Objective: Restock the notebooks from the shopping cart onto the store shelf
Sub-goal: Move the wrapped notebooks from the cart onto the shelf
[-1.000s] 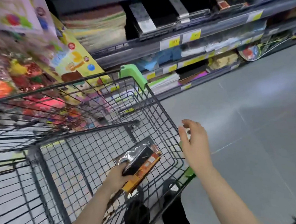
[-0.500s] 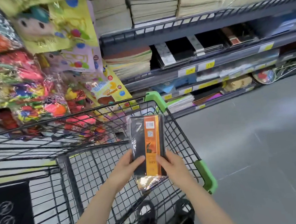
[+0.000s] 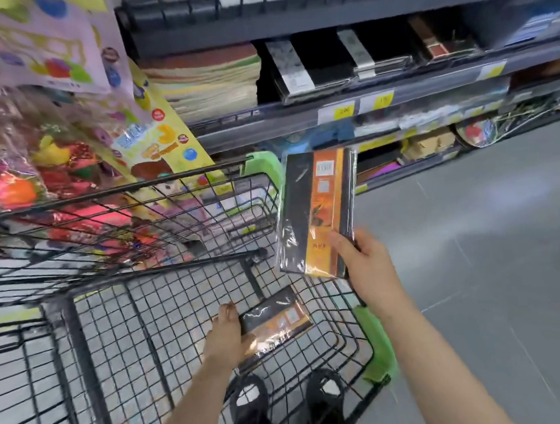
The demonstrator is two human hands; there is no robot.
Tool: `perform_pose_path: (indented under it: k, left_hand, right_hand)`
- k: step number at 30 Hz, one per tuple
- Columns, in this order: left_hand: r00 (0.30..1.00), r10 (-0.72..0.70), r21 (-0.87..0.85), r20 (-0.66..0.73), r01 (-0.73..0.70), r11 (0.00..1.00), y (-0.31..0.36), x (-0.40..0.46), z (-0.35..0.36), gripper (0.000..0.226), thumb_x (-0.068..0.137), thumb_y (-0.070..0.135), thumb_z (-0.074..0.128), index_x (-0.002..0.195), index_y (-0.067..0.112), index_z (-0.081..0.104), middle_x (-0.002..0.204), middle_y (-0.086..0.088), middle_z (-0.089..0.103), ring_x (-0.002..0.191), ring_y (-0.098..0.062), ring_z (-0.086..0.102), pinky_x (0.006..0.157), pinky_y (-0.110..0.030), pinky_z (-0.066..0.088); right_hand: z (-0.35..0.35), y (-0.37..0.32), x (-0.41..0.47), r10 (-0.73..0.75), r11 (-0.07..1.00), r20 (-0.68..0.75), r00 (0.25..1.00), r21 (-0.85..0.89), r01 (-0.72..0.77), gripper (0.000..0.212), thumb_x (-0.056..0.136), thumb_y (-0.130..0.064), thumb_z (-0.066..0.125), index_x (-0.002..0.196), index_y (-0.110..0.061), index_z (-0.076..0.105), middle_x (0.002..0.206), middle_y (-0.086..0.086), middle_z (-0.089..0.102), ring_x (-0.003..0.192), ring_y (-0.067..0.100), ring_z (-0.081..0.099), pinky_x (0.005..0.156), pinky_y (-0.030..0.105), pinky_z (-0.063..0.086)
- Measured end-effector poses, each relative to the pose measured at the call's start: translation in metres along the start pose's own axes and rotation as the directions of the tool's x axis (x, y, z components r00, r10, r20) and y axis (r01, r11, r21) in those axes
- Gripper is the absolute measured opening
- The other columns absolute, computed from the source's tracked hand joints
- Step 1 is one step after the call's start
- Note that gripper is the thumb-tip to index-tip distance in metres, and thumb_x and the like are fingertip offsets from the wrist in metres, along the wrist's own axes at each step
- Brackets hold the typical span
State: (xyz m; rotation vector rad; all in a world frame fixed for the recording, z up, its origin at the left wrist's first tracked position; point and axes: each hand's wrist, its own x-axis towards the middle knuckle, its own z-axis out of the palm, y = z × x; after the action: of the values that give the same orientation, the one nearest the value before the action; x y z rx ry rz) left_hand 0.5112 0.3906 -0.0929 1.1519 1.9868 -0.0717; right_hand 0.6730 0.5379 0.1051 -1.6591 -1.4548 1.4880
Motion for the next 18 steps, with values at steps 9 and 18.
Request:
perform_pose_path:
  k: [9,18]
  left_hand:
    - [0.999,-0.018,0.196,-0.036,0.025,0.98,0.006,-0.019,-0.004,0.056,0.087,0.043,0.057,0.13,0.013,0.037,0.133,-0.005,0.045,0.117,-0.022,0.049,0.097,-0.037,0.042]
    - [0.98,0.198,-0.2,-0.033,-0.201,0.959,0.007,-0.074,-0.085,0.059,0.093,0.035,0.051,0.142,0.045,0.02,0.088,0.008,0.064,0.058,-0.01,0.056,0.05,-0.019,0.044]
  right_hand:
    - [0.002,-0.003,-0.005,0.001,0.998,0.0,1.0,0.068,-0.001,0.012,0.09,-0.02,0.055,0.084,-0.02,0.065,0.088,0.009,0.071,0.083,0.025,0.066,0.082,0.045,0.052]
    - [-0.026,-0.017,-0.04,0.019,0.995,0.007,1.0,0.095,-0.02,0.012,0.093,-0.022,0.05,0.09,-0.023,0.062,0.088,0.004,0.071,0.084,0.024,0.067,0.081,0.038,0.055]
